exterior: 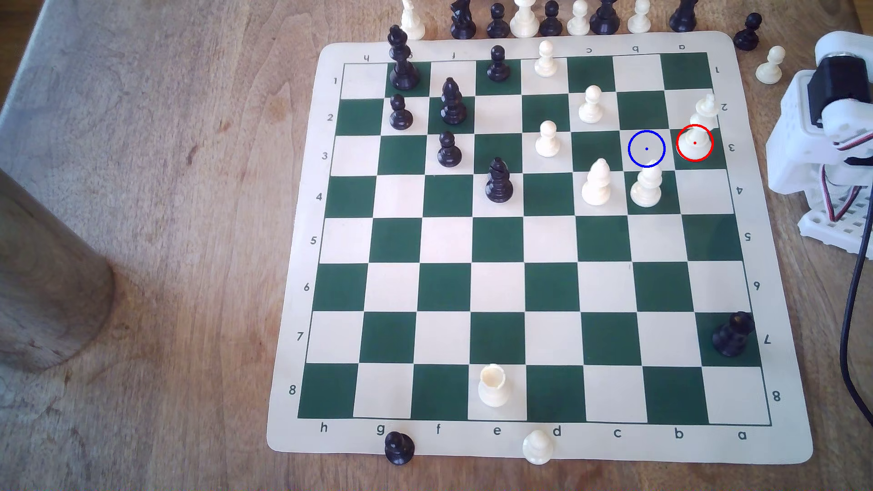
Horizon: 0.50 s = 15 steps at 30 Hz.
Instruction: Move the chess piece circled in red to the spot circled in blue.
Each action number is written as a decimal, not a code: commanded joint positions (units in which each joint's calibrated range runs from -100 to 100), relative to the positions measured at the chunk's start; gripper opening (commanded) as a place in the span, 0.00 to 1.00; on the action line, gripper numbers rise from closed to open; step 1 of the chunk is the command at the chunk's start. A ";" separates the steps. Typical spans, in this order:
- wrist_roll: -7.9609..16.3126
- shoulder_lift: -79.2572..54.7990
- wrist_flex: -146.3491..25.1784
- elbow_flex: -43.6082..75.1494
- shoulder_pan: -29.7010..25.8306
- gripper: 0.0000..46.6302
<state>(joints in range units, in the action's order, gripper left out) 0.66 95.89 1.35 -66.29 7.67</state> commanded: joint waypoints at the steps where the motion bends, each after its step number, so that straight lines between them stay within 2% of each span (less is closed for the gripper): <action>1: 0.15 -0.14 -29.20 15.16 6.84 0.00; 4: 0.15 -0.14 -40.26 19.51 9.26 0.00; 6: 0.15 -0.14 -52.95 23.86 12.78 0.02; 9: 0.20 -0.14 -64.50 27.31 13.10 0.04; 10: 0.20 -0.14 -70.56 28.48 13.10 0.11; 12: 0.20 -0.14 -76.05 28.67 13.88 0.16; 13: 0.54 -0.14 -79.00 28.67 14.50 0.22; 14: 1.90 -0.05 -84.57 28.67 16.46 0.36; 15: 1.90 -0.05 -86.78 28.03 16.46 0.37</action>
<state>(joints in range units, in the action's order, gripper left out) 1.00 95.98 -74.02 -40.89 21.53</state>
